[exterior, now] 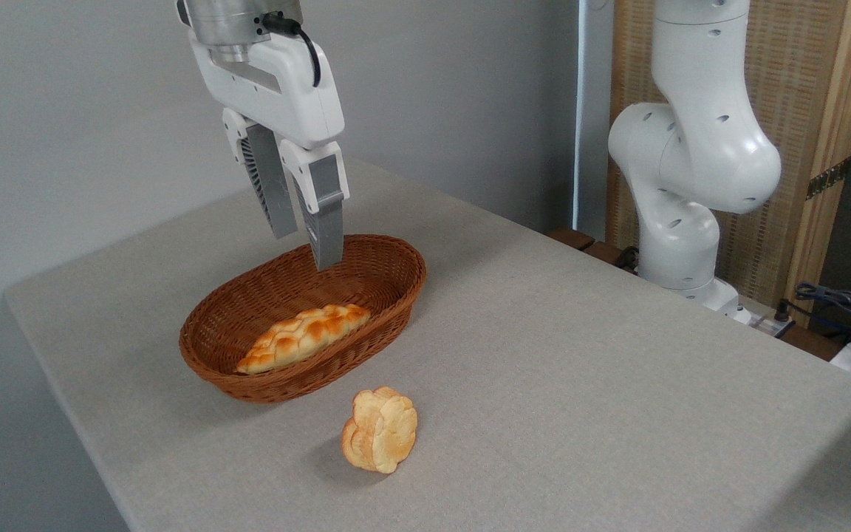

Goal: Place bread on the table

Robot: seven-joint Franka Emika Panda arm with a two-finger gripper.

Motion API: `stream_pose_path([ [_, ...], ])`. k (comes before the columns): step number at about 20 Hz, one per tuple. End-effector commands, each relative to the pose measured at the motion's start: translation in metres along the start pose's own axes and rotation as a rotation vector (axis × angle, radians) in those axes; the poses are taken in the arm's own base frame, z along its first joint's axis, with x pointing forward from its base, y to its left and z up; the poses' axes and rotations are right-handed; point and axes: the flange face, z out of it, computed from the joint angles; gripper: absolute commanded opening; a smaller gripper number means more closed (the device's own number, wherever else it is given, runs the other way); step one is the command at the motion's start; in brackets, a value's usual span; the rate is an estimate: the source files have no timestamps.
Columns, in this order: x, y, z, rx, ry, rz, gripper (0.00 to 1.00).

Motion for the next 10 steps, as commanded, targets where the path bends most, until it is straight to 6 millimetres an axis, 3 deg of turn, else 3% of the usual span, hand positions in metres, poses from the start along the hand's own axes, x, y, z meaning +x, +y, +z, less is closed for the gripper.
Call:
stream_pose_path([
  [1,-0.0060,-0.0065,-0.0039,-0.027,0.017,0.018,1.00],
  [10,-0.0082,-0.0071,-0.0027,-0.036,0.019,0.014,1.00],
])
